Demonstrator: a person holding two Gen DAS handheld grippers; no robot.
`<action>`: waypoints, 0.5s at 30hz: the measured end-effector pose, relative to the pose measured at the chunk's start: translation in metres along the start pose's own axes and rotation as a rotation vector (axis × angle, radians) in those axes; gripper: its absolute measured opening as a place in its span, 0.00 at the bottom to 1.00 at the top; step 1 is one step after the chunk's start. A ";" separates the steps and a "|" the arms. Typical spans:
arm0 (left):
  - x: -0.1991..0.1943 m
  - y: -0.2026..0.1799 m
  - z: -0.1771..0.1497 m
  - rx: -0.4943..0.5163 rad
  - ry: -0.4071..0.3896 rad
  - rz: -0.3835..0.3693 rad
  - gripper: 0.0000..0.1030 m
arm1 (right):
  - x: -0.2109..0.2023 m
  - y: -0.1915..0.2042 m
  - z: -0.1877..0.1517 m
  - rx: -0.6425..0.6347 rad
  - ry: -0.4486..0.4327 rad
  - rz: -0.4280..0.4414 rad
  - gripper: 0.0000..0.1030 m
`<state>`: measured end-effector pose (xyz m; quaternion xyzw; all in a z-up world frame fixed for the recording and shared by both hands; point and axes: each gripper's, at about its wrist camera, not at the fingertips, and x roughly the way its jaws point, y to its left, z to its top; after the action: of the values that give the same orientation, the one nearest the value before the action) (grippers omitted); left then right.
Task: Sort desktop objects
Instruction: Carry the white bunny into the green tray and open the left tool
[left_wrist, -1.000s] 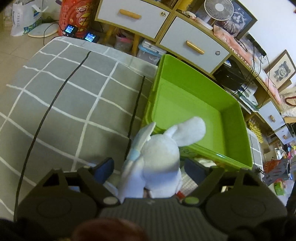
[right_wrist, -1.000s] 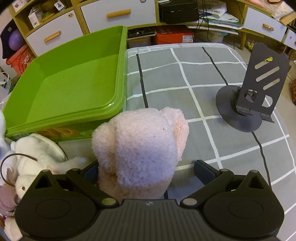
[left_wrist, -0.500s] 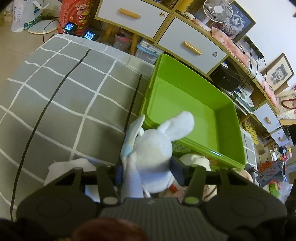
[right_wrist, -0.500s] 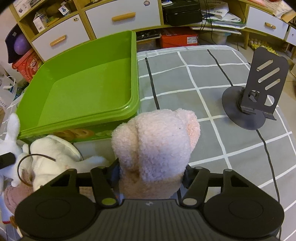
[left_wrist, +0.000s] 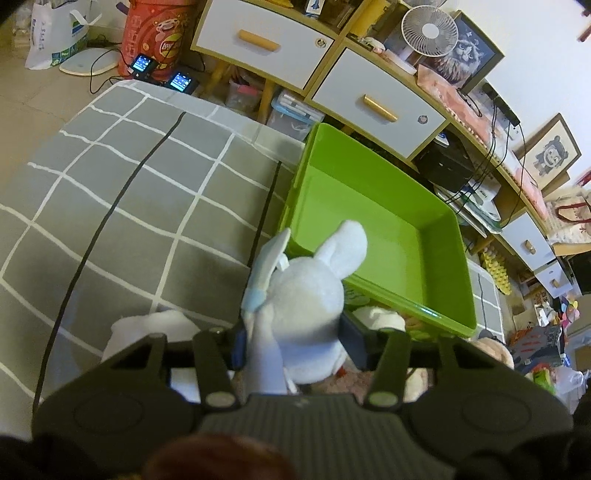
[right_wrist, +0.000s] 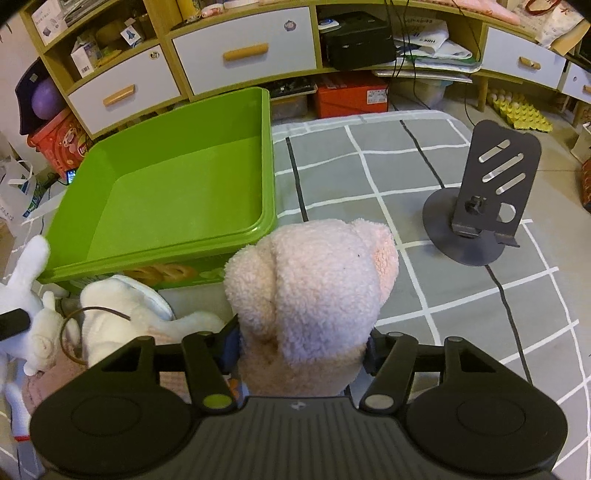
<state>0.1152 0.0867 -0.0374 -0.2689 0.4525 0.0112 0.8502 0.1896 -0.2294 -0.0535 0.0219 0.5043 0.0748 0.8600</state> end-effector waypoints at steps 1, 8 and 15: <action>-0.001 -0.001 0.000 0.001 -0.004 0.000 0.47 | -0.002 0.000 0.000 0.000 -0.003 0.001 0.60; -0.010 -0.005 0.001 -0.004 -0.033 -0.006 0.47 | -0.017 0.006 0.002 0.002 -0.029 0.019 0.60; -0.024 -0.012 0.004 -0.023 -0.084 -0.019 0.47 | -0.032 0.011 0.005 0.015 -0.057 0.047 0.60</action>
<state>0.1075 0.0842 -0.0115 -0.2823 0.4138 0.0194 0.8653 0.1772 -0.2227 -0.0224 0.0422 0.4793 0.0908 0.8719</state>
